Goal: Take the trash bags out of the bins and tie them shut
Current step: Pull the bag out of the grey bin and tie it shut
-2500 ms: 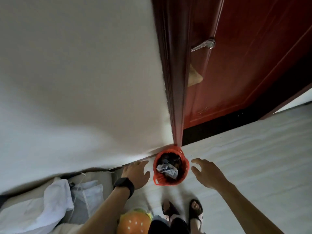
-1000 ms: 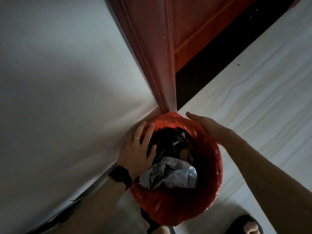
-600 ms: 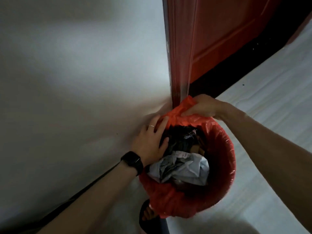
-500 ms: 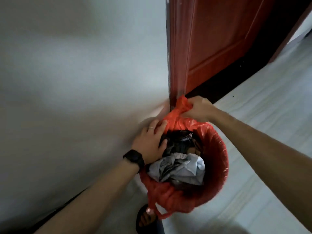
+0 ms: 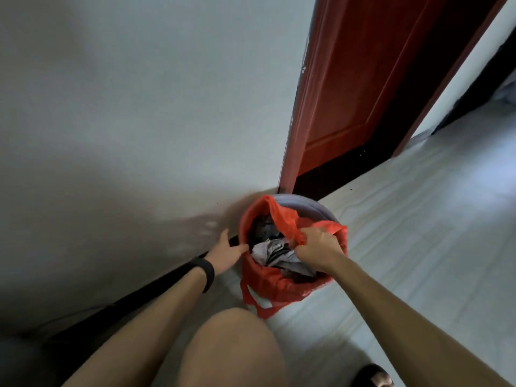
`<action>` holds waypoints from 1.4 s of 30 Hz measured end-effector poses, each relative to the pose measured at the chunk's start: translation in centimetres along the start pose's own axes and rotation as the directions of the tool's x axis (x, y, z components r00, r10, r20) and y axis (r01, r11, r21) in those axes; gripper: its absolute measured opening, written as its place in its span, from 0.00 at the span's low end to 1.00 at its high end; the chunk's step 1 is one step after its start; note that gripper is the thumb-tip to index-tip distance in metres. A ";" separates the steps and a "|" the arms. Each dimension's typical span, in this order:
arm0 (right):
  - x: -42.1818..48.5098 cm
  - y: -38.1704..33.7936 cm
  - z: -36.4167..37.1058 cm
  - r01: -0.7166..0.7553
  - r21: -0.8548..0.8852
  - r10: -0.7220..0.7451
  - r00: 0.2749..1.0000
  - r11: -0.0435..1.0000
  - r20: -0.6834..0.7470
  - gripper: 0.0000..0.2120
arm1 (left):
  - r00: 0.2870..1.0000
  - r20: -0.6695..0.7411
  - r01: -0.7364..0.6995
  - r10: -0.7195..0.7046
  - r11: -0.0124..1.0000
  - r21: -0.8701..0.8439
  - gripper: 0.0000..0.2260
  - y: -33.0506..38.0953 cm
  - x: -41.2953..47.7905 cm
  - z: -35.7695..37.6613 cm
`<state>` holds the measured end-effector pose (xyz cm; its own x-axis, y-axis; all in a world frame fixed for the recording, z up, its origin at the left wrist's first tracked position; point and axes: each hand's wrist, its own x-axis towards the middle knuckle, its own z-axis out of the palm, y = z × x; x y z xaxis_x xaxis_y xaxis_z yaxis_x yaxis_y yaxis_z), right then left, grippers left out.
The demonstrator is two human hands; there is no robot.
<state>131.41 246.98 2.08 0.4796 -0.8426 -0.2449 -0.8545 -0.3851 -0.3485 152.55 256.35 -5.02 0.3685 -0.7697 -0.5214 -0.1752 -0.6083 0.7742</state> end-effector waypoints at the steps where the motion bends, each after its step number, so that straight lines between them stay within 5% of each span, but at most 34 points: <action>1: -0.9 -0.1 0.9 0.007 0.012 -0.007 0.999 1.000 -0.033 0.14 | 0.998 0.014 0.068 -0.067 0.994 -0.086 0.51 -0.7 -0.4 0.2; 3: -2.3 0.2 2.8 0.040 0.013 -0.038 0.995 0.999 -0.091 0.24 | 0.990 0.056 0.139 -0.129 0.961 -0.239 0.54 -1.9 -1.3 0.8; 5: -3.2 0.9 4.9 0.114 -0.046 -0.118 0.989 0.992 -0.092 0.32 | 0.986 0.089 0.162 -0.139 0.924 -0.347 0.42 -2.6 -1.5 1.5; 9: -3.5 2.3 7.2 0.121 -0.083 -0.130 0.985 0.989 -0.117 0.32 | 0.977 0.102 0.214 -0.188 0.863 -0.457 0.32 -3.7 -1.5 2.1; 14: -3.2 2.4 8.5 0.117 -0.102 -0.137 0.964 0.988 -0.230 0.30 | 0.917 0.134 0.398 -0.375 0.861 -0.317 0.25 -6.2 -0.4 3.3; 20: -3.1 2.6 8.6 0.095 -0.099 -0.116 0.966 0.990 -0.231 0.32 | 0.917 0.173 0.387 -0.358 0.904 -0.183 0.41 -6.9 0.7 3.7; 27: -3.3 2.5 8.5 0.079 -0.100 -0.098 0.973 0.992 -0.207 0.34 | 0.904 0.197 0.409 -0.380 0.902 -0.138 0.24 -6.8 0.2 3.7; 32: -3.3 2.3 8.2 0.066 -0.100 -0.083 0.981 0.993 -0.173 0.33 | 0.920 0.243 0.371 -0.309 0.887 -0.275 0.39 -7.1 -0.4 4.6; 37: -3.5 1.9 7.9 0.052 -0.096 -0.066 0.986 0.994 -0.152 0.32 | 0.915 0.244 0.395 -0.321 0.837 -0.380 0.03 -5.9 -1.0 3.7; 42: -3.6 1.4 7.1 0.037 -0.060 -0.044 0.993 0.998 -0.114 0.28 | 0.925 0.269 0.364 -0.270 0.834 -0.415 0.07 -4.7 -2.5 1.0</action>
<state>129.94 252.13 -4.00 0.4906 -0.8624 -0.1247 -0.8466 -0.4378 -0.3027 151.54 260.97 -7.66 0.1422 -0.5998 -0.7874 0.3668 -0.7069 0.6048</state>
